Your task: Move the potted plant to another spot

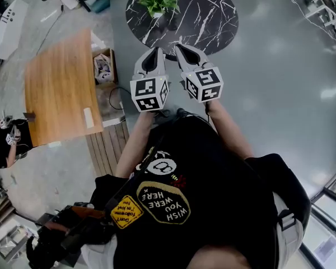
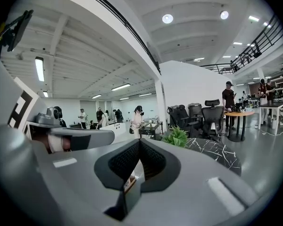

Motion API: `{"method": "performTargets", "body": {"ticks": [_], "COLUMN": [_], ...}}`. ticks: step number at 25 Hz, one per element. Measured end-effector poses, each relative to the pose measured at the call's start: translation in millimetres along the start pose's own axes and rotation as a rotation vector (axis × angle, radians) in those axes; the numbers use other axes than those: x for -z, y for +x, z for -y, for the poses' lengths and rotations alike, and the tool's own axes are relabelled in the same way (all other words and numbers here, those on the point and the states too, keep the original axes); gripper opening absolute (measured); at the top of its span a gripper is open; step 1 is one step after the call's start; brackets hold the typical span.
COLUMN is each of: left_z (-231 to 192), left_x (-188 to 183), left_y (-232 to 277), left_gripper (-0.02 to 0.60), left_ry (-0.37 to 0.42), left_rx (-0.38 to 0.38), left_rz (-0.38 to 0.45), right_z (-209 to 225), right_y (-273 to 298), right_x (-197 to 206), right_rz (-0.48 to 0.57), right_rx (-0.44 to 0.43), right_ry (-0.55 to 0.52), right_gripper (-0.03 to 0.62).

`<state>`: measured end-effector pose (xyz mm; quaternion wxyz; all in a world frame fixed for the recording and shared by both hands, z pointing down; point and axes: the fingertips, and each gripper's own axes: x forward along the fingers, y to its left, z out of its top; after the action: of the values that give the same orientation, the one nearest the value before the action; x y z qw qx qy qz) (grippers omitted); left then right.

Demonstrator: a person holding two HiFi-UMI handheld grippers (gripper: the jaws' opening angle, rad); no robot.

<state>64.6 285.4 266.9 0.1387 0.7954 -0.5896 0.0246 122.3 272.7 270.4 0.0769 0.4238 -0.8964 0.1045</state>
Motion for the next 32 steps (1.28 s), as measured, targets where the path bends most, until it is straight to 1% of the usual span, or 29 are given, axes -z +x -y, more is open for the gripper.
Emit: {"method": "performTargets", "body": {"ticks": [5,10,16,21,25,27,30,32], "left_z": [-10,-20,-46,-67,-83,-91,-101,-107], "left_x": [2,4,10,20,29,30,30,33], "left_y": [1,0,4,17,38,55,90,118], "left_gripper": [0.003,0.003,0.003,0.003,0.003,0.003,0.003,0.003], "left_ry": [-0.009,-0.011,-0.02,-0.026,-0.032,-0.027,-0.007,0.0], "left_rx": [-0.002,0.005,0.021,0.044,0.046,0.04,0.044,0.049], "left_rz": [-0.006,-0.012,-0.025,-0.04,-0.047,-0.035,-0.013,-0.012], "right_z": [-2,-6,-15,-19,-9,1,22,40], "right_y": [9,19,38,65,91,108,139,162], "right_x": [1,7,17,31,44,48,47,47], "right_rz": [-0.006,-0.004,-0.024,-0.051,-0.074,-0.078,-0.062,-0.049], "right_rx": [0.003,0.009,0.022,0.024,0.016,0.006,-0.016,-0.029], "right_ry": [0.001,0.029,0.026,0.015,0.033,0.038,0.049,0.051], "right_gripper": [0.002,0.002,0.002,0.002,0.002,0.002,0.002,0.002]}}
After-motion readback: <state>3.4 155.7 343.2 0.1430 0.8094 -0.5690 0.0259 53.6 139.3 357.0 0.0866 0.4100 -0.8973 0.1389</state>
